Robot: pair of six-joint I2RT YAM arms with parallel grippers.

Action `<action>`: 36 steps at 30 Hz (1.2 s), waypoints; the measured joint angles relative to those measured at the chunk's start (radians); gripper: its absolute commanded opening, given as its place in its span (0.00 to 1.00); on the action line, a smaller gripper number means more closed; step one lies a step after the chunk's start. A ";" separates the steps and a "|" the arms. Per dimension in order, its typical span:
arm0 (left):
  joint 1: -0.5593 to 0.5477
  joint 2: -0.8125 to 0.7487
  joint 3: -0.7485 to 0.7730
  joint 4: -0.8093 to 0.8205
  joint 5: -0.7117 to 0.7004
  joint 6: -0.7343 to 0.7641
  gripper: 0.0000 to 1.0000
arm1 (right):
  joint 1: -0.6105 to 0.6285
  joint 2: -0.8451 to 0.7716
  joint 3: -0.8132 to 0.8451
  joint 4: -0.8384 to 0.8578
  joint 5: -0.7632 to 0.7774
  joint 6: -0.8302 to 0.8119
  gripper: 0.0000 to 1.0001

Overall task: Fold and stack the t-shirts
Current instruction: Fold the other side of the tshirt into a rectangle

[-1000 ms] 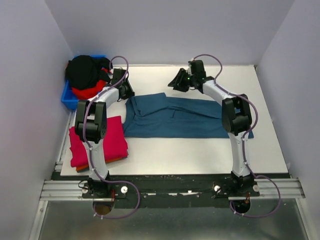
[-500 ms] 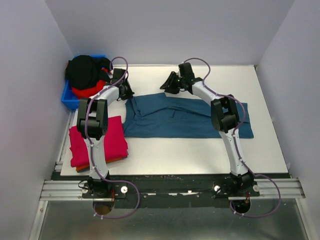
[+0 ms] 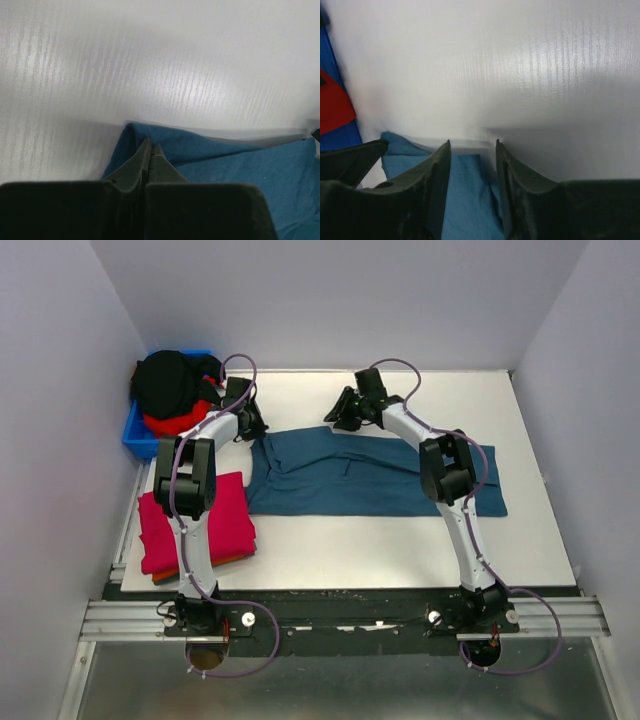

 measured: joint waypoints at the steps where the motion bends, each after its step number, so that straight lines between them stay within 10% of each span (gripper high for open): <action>1: 0.000 0.000 0.000 -0.001 0.000 0.001 0.00 | 0.000 0.000 0.003 -0.006 0.004 0.000 0.41; 10: 0.000 0.000 0.001 -0.010 0.000 0.006 0.00 | 0.010 0.000 0.021 -0.024 -0.015 0.008 0.13; 14: 0.000 0.000 0.003 -0.020 0.000 0.008 0.00 | 0.012 -0.002 0.009 -0.017 -0.028 0.006 0.52; 20: 0.001 0.000 0.003 -0.029 0.000 0.009 0.00 | 0.013 -0.016 -0.018 -0.023 -0.008 -0.001 0.52; 36: 0.001 -0.003 0.002 -0.028 0.002 0.009 0.00 | 0.014 -0.015 -0.015 -0.037 -0.042 0.026 0.01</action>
